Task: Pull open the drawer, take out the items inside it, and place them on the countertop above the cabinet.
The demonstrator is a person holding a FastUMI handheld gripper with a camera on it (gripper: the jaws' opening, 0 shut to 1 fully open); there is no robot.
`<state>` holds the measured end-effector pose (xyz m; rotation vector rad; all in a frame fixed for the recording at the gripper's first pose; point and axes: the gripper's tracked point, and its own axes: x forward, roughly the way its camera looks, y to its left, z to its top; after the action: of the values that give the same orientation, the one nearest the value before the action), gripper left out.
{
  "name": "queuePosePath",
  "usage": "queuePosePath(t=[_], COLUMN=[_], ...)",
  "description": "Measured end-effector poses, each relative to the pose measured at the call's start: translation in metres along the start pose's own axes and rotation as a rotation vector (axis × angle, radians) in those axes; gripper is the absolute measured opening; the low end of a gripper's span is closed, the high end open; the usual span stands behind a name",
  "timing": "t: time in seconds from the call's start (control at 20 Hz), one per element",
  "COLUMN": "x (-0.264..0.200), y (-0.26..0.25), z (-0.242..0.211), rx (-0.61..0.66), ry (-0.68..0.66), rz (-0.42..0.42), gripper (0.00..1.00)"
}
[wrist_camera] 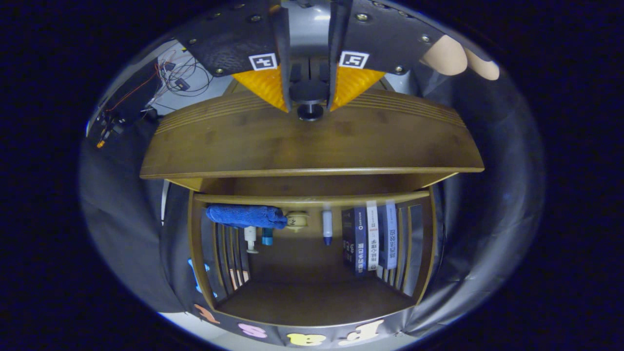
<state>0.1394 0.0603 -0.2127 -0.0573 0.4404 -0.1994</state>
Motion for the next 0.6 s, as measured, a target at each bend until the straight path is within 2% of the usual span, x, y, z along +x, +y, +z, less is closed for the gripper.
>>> queuePosePath(t=[0.15, 0.5, 0.6], x=[-0.014, -0.017, -0.021], y=[-0.003, -0.002, -0.002], z=[-0.007, -0.01, -0.011], rx=[0.004, -0.072, -0.068], ry=[0.011, 0.019, 0.027], rz=[0.003, 0.022, 0.037], gripper=[0.32, 0.32, 0.41])
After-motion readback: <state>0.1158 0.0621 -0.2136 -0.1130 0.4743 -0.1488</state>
